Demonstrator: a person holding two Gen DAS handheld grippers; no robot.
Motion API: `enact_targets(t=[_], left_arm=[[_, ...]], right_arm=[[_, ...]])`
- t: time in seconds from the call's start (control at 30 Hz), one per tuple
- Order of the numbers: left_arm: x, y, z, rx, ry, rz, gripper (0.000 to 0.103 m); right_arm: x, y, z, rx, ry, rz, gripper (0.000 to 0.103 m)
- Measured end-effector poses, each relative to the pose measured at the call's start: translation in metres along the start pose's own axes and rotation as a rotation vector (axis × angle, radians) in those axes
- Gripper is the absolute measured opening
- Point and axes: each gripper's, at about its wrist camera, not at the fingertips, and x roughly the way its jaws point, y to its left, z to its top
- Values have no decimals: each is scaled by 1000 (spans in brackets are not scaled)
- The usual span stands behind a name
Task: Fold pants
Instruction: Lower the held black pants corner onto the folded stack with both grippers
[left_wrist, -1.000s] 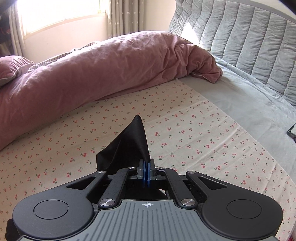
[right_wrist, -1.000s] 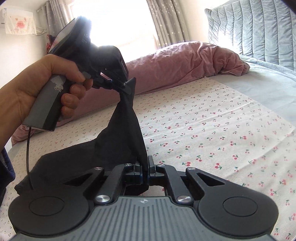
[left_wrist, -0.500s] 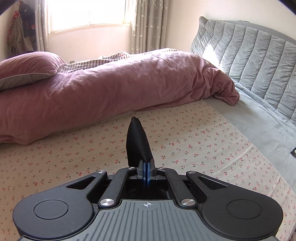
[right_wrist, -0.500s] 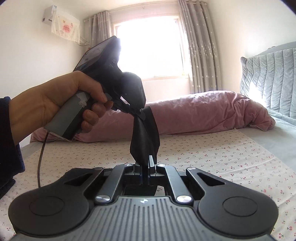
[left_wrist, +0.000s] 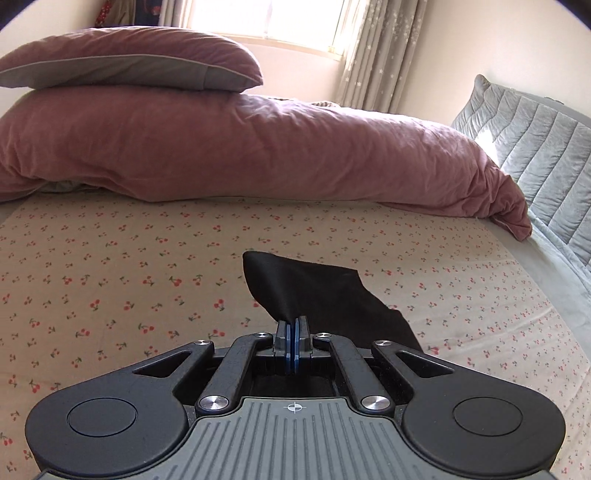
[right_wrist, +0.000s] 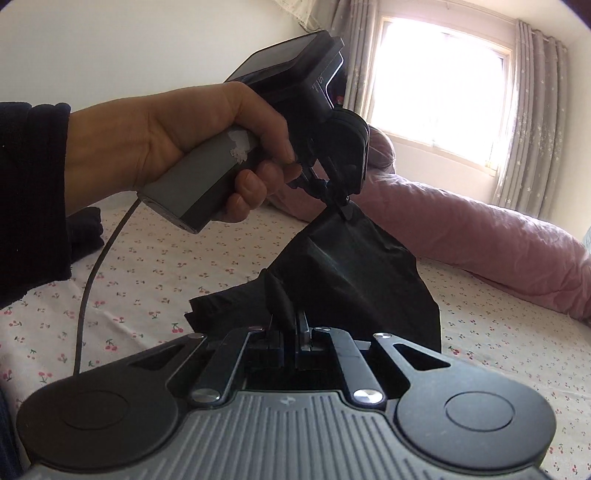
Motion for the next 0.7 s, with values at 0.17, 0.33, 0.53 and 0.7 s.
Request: enact_targets(t=[0.17, 0.33, 0.53, 0.7], left_arm=[[14, 37, -41, -76, -5, 8, 0], [12, 48, -49, -87, 8, 34, 0], [21, 48, -62, -79, 25, 79, 1], [24, 43, -57, -53, -10, 75, 1]], right_arm=[[17, 24, -6, -118, 63, 10, 0], [22, 36, -6, -166, 100, 44, 0], [29, 44, -9, -192, 128, 39, 0], [33, 27, -4, -45, 126, 63, 0]])
